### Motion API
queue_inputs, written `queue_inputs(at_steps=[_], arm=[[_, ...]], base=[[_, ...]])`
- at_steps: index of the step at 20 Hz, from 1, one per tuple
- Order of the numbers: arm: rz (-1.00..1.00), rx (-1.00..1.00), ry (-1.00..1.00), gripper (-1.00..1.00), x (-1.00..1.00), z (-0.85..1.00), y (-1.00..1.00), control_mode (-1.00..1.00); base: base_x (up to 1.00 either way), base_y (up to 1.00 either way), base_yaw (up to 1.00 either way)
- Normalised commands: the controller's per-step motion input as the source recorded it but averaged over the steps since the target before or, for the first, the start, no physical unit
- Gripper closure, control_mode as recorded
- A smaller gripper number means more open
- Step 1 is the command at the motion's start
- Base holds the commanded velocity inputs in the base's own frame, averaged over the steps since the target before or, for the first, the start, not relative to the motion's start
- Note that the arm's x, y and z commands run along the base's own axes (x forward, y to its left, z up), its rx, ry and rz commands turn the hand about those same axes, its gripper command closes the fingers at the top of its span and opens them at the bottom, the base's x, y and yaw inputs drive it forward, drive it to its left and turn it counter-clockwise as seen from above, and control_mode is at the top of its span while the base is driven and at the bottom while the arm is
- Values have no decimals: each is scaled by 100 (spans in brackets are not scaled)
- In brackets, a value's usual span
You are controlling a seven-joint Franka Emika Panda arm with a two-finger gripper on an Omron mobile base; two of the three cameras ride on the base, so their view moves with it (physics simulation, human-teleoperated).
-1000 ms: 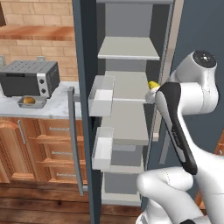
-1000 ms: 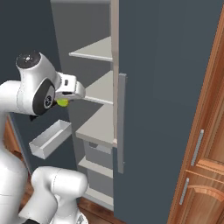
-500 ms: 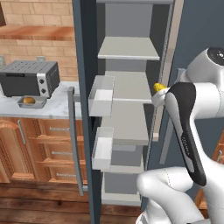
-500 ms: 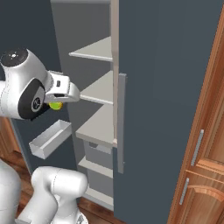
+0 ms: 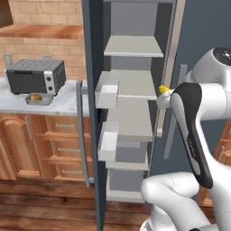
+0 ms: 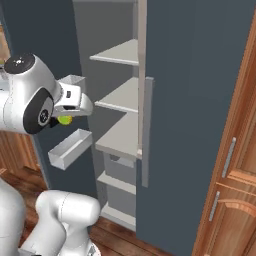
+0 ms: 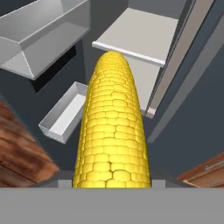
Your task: Take the corn and potato out of the freezer and place them in the tupperware container on the counter. Then put the tupperware containing the vegetables back in the freezer.
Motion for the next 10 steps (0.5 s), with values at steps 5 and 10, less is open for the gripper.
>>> queue_inputs(at_steps=[5, 10], arm=[[0, 0, 0, 100, 0, 0, 0, 100], [0, 0, 0, 100, 0, 0, 0, 100]], base=[[-97, 50, 17], [-16, 100, 44]])
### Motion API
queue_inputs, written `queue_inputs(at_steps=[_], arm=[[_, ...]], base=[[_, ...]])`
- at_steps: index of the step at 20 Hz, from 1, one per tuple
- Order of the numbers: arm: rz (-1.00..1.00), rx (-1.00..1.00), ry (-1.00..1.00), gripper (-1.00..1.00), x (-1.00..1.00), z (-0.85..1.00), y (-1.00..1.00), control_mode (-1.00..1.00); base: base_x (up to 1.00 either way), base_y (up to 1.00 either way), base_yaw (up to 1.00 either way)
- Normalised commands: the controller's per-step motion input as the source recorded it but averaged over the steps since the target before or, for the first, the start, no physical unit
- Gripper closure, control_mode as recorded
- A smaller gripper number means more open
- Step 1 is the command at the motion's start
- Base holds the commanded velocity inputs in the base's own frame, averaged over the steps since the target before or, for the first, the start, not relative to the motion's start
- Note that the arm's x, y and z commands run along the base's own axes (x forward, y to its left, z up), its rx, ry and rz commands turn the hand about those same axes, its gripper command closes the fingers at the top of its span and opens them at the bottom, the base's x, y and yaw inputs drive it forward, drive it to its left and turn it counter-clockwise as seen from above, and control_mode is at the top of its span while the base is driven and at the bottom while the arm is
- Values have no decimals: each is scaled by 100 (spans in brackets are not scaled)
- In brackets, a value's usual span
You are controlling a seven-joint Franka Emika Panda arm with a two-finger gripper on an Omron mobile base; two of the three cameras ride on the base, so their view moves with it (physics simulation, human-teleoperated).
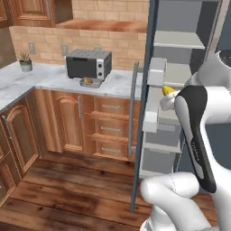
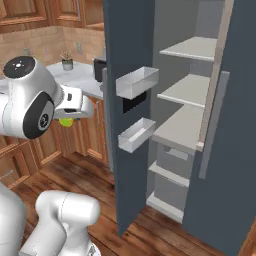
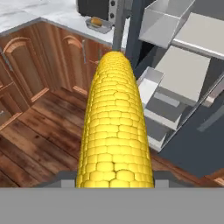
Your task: Take the corn and potato out of the freezer and place them in the tupperware container on the counter. Then put the tupperware containing the vegetables back in the freezer.
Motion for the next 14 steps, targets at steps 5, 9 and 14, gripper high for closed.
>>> queue_inputs(at_steps=[5, 9, 14], arm=[[0, 0, 0, 100, 0, 0, 0, 100], [0, 0, 0, 100, 0, 0, 0, 100], [0, 0, 0, 100, 0, 0, 0, 100]], base=[[60, 100, 37], [100, 65, 12], [100, 20, -22]])
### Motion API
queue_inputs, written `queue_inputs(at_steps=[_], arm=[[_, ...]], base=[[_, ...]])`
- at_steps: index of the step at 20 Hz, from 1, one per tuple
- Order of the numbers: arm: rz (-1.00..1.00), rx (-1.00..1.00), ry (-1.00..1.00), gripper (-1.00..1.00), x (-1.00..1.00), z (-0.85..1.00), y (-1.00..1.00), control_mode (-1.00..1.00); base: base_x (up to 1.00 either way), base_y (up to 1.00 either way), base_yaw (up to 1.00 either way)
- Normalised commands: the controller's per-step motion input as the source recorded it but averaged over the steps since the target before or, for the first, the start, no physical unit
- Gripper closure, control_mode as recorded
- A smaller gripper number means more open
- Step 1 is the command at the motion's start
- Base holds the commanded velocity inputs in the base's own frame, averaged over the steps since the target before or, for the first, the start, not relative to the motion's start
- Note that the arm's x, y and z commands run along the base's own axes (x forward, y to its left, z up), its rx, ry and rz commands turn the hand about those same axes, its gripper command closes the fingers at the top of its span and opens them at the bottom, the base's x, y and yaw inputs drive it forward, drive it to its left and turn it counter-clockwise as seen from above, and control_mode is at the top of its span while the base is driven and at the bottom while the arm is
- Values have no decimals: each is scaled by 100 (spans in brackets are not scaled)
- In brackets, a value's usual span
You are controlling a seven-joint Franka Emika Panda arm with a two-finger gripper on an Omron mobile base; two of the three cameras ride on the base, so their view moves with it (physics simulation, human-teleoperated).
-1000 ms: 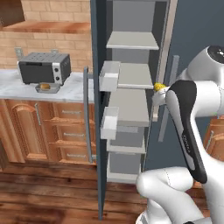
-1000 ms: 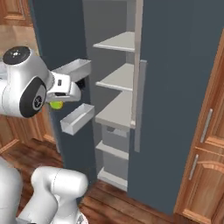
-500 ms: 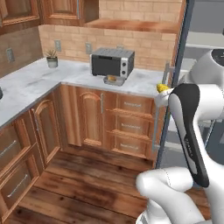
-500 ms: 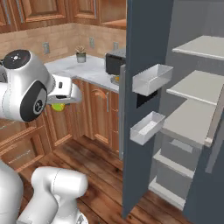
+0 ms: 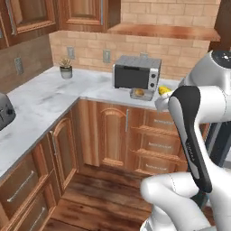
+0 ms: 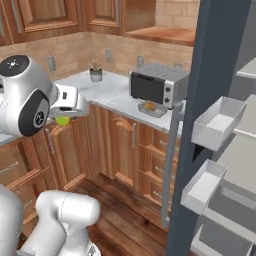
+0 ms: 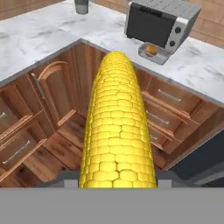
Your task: Take the corn and potato out of the freezer and place them in the tupperware container on the counter. Then put the tupperware containing the vegetables back in the freezer.
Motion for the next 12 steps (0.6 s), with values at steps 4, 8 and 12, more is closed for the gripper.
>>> queue_inputs(at_steps=[4, 8, 12], arm=[[0, 0, 0, 100, 0, 0, 0, 100], [0, 0, 0, 100, 0, 0, 0, 100], [0, 0, 0, 100, 0, 0, 0, 100]], base=[[100, 21, -51], [99, 60, -56], [86, 66, -46]])
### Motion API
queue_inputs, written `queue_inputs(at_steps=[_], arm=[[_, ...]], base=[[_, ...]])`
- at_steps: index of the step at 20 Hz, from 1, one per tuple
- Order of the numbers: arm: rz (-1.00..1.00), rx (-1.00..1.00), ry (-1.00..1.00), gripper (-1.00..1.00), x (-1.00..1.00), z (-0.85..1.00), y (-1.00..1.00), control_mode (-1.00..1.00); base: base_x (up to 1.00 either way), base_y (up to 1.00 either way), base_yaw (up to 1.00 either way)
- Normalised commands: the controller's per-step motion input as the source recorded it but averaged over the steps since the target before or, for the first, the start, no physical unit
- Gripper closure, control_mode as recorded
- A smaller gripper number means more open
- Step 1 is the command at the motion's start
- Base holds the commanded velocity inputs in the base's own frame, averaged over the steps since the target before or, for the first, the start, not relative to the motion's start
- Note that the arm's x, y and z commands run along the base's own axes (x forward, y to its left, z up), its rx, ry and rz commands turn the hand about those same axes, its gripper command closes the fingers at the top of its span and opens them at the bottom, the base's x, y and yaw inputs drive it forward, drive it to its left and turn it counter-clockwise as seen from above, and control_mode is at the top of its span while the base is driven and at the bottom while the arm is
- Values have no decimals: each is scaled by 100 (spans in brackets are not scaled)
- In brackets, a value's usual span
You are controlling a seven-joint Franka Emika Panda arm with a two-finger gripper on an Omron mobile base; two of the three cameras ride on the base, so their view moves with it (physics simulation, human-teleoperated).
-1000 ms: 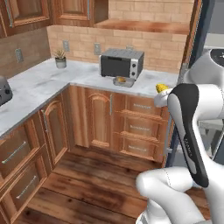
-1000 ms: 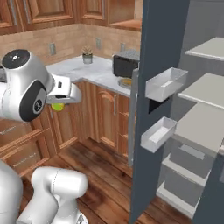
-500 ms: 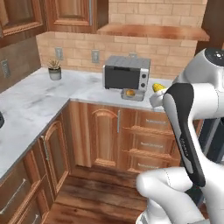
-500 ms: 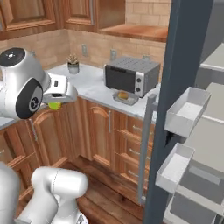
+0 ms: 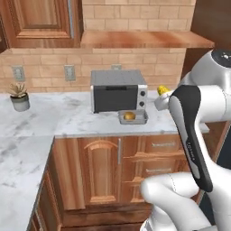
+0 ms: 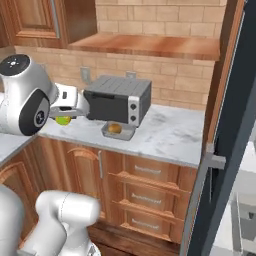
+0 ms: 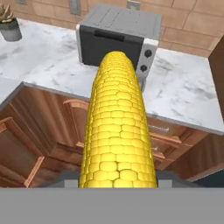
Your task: Take the corn and potato out of the freezer and place them in the tupperware container on the counter. Then put the tupperware containing the vegetables back in the freezer.
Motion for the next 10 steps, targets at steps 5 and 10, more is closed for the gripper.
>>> queue_inputs(at_steps=[5, 10], arm=[[0, 0, 0, 100, 0, 0, 0, 100], [0, 0, 0, 100, 0, 0, 0, 100]], base=[[55, 21, -34], [50, 27, -31]])
